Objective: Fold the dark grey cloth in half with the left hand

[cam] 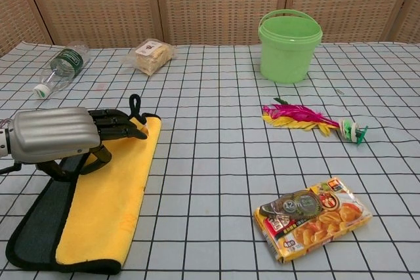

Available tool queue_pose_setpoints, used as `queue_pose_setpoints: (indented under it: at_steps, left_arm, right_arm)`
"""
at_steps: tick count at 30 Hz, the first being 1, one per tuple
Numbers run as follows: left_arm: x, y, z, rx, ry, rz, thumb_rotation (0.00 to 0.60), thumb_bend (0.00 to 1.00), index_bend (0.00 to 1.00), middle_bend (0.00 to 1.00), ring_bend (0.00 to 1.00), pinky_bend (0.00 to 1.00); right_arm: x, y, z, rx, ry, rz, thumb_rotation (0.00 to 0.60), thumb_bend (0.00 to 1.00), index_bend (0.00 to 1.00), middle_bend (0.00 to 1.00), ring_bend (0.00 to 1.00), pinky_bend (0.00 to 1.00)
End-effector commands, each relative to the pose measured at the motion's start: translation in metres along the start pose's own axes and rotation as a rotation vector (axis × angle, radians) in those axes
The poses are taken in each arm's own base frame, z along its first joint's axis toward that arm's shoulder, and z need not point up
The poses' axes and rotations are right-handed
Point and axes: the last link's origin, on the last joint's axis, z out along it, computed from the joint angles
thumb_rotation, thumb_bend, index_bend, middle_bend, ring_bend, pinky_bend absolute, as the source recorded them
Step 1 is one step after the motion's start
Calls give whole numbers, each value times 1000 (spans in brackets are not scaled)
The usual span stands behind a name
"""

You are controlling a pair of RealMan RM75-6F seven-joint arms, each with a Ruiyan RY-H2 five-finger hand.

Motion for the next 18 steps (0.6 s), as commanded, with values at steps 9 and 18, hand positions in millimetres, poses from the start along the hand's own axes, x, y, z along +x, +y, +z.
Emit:
queue_pose_setpoints:
  at_steps: [9,18]
  left_arm:
    - [-12,-7,-10,11,-38,21,600,416,682,0,0,0]
    - [-14,-12,-13,13,-43,43,600,416,682,0,0,0]
  right_arm:
    - [-1,-1,0,1,-2,-4,600,0,0,0,0,0]
    - [-1,-1,-1,0,-1,-8,600,0,0,0,0,0]
